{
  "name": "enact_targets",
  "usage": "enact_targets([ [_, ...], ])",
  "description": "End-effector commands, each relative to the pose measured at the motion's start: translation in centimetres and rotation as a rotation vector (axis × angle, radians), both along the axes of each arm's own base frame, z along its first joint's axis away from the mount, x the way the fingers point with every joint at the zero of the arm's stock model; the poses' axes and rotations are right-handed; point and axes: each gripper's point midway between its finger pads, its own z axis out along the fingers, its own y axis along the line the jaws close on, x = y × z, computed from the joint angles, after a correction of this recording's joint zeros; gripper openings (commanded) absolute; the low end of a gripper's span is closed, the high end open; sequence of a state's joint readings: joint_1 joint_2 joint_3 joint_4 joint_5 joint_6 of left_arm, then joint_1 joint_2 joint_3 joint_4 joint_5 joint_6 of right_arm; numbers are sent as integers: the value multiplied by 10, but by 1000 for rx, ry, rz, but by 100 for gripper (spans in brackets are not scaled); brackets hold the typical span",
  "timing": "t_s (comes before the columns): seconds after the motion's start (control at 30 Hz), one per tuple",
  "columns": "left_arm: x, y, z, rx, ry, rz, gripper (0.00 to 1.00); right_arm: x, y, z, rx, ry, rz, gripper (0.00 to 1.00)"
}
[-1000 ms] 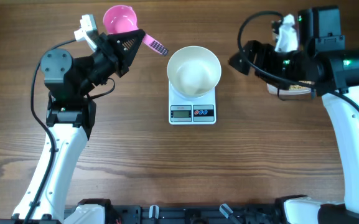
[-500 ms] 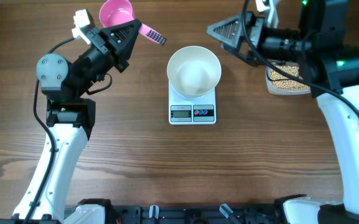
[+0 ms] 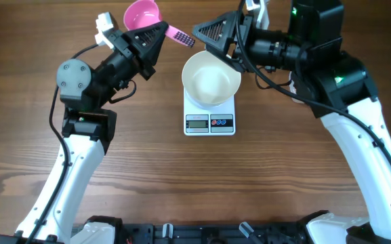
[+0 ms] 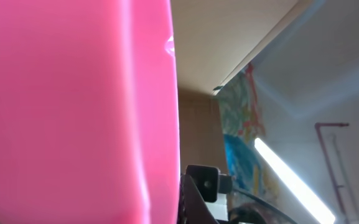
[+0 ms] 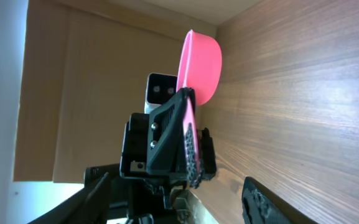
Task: Scoop item into bowl and weigh 150g on scale
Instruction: 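Move the right gripper to the scoop handle beside the left gripper, then close the right gripper on the scoop handle and open the left gripper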
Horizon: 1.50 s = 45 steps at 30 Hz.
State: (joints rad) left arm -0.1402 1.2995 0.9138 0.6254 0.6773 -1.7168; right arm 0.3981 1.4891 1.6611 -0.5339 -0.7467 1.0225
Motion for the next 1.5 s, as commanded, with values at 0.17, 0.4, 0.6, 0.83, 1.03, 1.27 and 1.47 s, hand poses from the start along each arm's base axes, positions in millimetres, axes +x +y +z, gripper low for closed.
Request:
enact_targets([
  [0.17, -11, -10, 25, -55, -66, -27, 4, 10, 20, -18, 34, 138, 16, 50],
  [0.4, -10, -10, 22, -48, -56, -22, 4, 15, 24, -3, 82, 103, 11, 47],
  [0.6, -7, -11, 23, -62, -50, 6, 4, 16, 24, -3, 90, 113, 3, 45],
  [0.83, -7, -12, 23, -65, -49, 11, 4, 17, 24, 0, 102, 113, 0, 39],
  [1.03, -7, -12, 23, -65, -49, 12, 4, 17, 24, 2, 110, 115, -1, 34],
  [1.27, -6, -11, 24, -66, -49, 15, 4, 14, 28, 2, 110, 118, 8, 34],
  [1.47, -6, -12, 24, -66, -49, 13, 4, 15, 32, 3, 108, 105, -2, 34],
])
